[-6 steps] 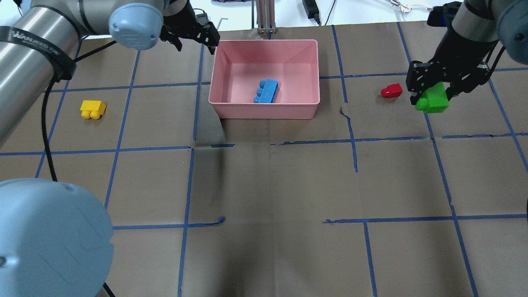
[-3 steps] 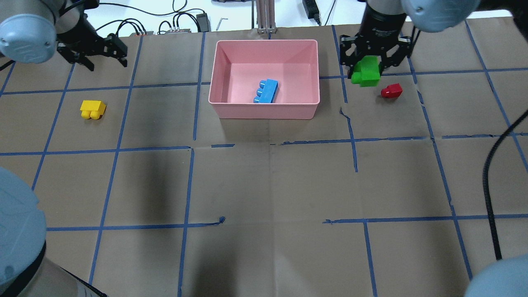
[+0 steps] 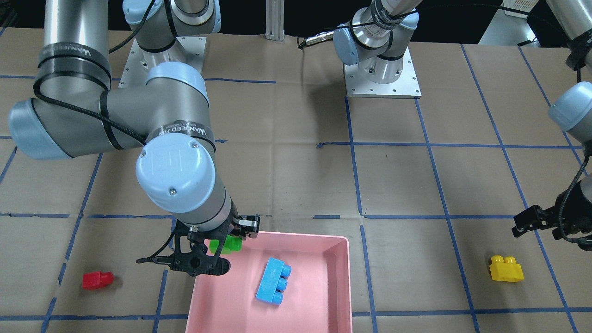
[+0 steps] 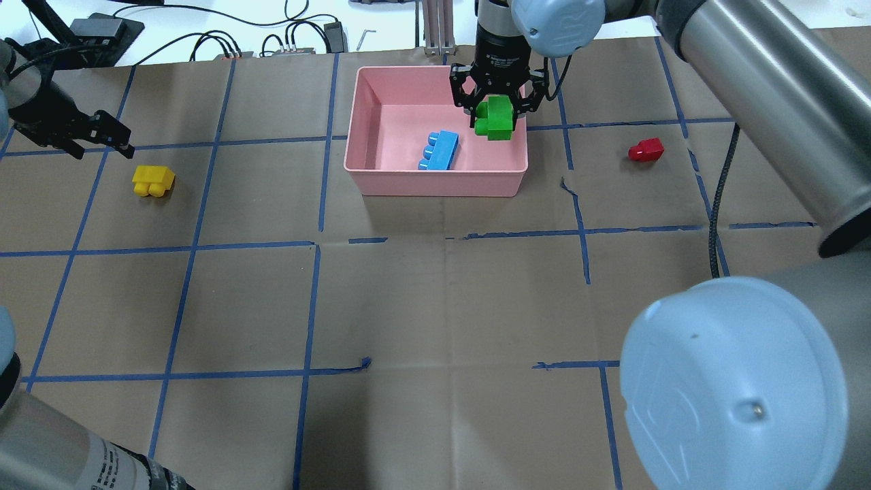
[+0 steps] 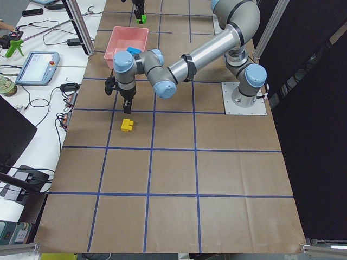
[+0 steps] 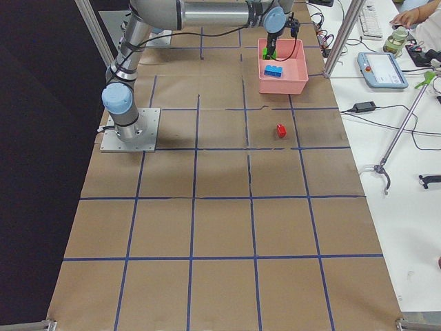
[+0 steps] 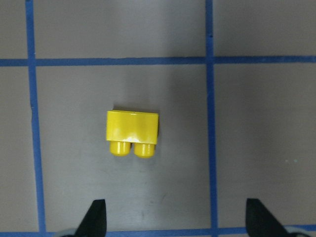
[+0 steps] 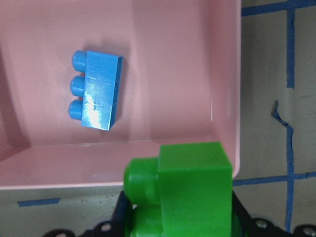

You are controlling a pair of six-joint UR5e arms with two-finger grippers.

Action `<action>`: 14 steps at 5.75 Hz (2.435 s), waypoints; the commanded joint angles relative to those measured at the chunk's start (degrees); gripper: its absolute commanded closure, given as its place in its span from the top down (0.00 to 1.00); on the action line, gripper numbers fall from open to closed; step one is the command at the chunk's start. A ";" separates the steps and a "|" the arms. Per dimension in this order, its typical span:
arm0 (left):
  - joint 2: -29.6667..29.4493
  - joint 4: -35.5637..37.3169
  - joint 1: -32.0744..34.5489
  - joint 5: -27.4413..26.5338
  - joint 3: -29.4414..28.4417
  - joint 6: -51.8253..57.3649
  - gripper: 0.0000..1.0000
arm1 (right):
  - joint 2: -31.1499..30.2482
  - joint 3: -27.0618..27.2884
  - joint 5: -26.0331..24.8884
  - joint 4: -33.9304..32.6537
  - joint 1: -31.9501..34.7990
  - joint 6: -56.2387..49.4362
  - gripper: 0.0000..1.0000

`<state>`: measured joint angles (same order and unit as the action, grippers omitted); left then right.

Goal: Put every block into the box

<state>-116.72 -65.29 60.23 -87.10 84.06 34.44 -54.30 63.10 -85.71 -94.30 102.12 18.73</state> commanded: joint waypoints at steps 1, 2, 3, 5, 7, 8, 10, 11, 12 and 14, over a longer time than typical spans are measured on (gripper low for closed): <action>-5.94 5.84 -0.91 -0.18 -1.00 2.65 0.99 | 4.19 -0.17 0.11 -5.24 0.10 0.42 0.76; -7.28 8.83 -0.65 0.09 -0.57 6.30 0.98 | 3.85 0.36 0.28 -5.28 0.10 0.52 0.99; -7.03 8.69 -0.38 0.00 0.39 21.48 0.97 | 3.50 0.01 0.20 -5.28 -0.07 0.43 0.99; -7.38 8.95 -0.47 0.09 1.72 52.00 0.96 | 0.44 -1.04 0.02 -3.45 -2.70 -1.06 1.00; -9.39 9.56 -0.47 0.09 0.59 75.24 0.97 | -1.33 -0.43 -0.68 -1.95 -11.71 -14.89 1.00; -10.54 12.26 -0.38 0.35 0.32 79.16 0.97 | -1.42 -0.17 -0.86 -1.68 -16.12 -21.56 1.00; -12.21 14.92 -0.38 0.62 0.23 80.95 0.98 | -4.12 6.38 -2.16 -2.98 -23.25 -33.78 0.99; -12.74 15.10 -0.38 1.92 0.23 81.05 0.98 | -6.50 11.91 -1.91 -4.38 -25.72 -36.46 0.99; -13.61 15.63 -0.29 2.37 0.31 81.40 0.98 | -6.52 15.62 -2.17 -12.75 -26.09 -43.79 0.99; -14.50 15.63 -0.29 2.46 0.32 81.40 0.87 | -5.56 17.24 -1.74 -14.86 -26.09 -64.75 1.00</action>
<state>-130.73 -49.70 59.94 -84.74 84.41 115.81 -60.34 79.69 -87.62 -108.12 76.09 -35.39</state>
